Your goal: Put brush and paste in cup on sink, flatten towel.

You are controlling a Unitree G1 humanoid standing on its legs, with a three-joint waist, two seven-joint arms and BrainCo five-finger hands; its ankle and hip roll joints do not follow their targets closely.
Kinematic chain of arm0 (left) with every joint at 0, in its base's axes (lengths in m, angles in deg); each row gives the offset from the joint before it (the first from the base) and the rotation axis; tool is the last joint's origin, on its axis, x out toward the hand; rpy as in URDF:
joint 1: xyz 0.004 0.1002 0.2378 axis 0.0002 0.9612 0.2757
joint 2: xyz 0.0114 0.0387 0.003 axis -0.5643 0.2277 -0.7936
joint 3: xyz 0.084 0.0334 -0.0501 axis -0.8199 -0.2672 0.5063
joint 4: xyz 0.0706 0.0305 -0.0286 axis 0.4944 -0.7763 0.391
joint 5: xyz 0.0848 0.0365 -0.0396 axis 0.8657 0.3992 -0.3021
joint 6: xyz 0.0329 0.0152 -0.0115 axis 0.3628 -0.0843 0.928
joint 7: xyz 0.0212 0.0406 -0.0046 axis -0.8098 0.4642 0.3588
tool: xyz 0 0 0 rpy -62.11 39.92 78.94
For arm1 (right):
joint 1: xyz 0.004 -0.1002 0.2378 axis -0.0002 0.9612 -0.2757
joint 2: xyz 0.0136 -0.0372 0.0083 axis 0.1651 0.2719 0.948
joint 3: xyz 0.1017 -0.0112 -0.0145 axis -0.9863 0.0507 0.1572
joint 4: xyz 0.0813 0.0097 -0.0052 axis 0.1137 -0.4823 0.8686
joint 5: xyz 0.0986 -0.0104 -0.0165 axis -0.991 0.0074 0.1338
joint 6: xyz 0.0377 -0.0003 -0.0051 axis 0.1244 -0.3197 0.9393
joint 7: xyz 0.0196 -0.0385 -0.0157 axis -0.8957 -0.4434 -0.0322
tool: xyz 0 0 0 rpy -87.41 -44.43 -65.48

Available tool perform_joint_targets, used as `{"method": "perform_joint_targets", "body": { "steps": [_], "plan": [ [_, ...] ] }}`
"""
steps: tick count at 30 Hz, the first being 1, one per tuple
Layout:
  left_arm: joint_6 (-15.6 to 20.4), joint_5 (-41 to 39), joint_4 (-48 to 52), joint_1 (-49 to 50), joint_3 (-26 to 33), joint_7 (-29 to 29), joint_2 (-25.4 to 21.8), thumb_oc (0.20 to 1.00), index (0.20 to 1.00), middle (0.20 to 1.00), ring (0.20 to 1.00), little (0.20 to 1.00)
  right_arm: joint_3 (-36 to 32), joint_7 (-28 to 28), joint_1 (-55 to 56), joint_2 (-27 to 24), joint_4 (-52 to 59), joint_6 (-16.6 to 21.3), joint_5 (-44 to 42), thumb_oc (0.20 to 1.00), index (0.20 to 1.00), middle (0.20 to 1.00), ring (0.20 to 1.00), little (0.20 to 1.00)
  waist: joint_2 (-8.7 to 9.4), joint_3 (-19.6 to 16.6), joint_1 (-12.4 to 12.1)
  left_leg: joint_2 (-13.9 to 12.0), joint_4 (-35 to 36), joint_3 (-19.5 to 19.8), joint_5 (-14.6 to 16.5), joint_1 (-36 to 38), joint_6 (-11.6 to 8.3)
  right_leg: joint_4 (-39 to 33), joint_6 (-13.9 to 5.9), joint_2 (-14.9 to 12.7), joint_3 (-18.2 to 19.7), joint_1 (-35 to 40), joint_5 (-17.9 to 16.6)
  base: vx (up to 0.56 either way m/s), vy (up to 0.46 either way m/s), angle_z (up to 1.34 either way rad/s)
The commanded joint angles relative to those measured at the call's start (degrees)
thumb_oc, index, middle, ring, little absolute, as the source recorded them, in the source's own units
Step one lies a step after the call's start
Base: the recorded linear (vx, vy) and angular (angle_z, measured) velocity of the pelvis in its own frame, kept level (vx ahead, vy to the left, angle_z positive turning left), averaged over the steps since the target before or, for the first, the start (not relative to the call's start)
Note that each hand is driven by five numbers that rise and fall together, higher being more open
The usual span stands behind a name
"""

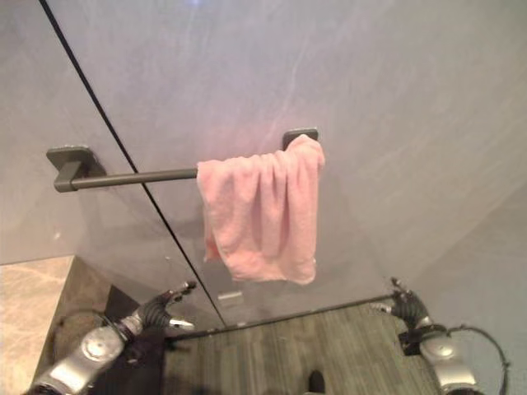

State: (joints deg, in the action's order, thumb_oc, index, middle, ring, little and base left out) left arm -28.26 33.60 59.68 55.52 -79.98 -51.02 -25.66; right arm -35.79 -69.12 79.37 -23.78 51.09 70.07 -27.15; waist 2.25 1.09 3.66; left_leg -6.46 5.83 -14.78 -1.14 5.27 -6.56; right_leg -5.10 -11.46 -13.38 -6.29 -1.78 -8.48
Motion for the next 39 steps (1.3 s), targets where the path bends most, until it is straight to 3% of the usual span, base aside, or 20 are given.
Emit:
{"method": "perform_joint_targets", "body": {
  "steps": [1,10,19,28,39],
  "plan": [
    [1.57,-5.54,1.32,-5.23,-2.72,-3.42,-3.17,1.000,1.000,1.000,1.000,1.000,4.79,-3.14,-7.63,-3.07,1.02,2.76,-5.76,1.000,1.000,1.000,1.000,1.000,1.49,-1.22,-1.44,-1.97,-0.83,0.50,-1.23,-1.42,-0.14,0.15,-2.88,-2.02,1.78,-0.46,-3.84,0.00,0.000,0.00],
    [1.55,-7.56,-0.78,-13.47,-9.46,-1.96,0.79,1.000,1.000,1.000,1.000,1.000,11.86,-4.93,-16.59,-2.30,-1.68,1.45,-11.29,1.000,1.000,1.000,1.000,1.000,1.67,-1.65,-2.30,-2.22,-0.83,1.16,-1.21,-0.71,-0.26,0.34,-2.47,-1.91,0.91,1.13,-2.84,0.01,0.000,0.01],
    [1.31,-5.01,-6.27,-18.79,-11.99,0.74,10.51,1.000,1.000,1.000,1.000,1.000,15.06,-3.68,-24.93,3.62,-6.33,0.27,-13.71,1.000,1.000,1.000,1.000,1.000,1.42,-1.94,-2.78,-2.66,-0.83,1.06,-0.83,0.24,-0.14,0.44,-1.98,-1.42,1.42,1.54,-2.20,0.00,0.000,0.00],
    [1.11,-3.94,-9.40,-21.96,-12.65,2.06,15.52,1.000,1.000,1.000,1.000,1.000,17.56,-3.25,-31.29,9.28,-10.19,-1.19,-16.00,1.000,1.000,1.000,1.000,1.000,1.04,-2.41,-2.98,-2.97,-0.83,0.53,-0.69,1.11,-0.20,0.28,-1.76,-1.02,1.91,1.89,-1.92,0.00,-0.001,-0.04],
    [0.82,1.27,-11.06,-20.77,-8.89,4.91,14.73,1.000,1.000,1.000,1.000,1.000,20.80,-6.30,-32.55,13.33,-4.72,-3.39,-24.34,1.000,1.000,1.000,1.000,1.000,0.67,-2.37,-3.88,-2.81,-0.83,0.62,-0.54,1.98,-0.09,0.35,-1.51,-1.15,1.91,2.68,-1.45,0.00,0.000,0.00]
  ]
}}
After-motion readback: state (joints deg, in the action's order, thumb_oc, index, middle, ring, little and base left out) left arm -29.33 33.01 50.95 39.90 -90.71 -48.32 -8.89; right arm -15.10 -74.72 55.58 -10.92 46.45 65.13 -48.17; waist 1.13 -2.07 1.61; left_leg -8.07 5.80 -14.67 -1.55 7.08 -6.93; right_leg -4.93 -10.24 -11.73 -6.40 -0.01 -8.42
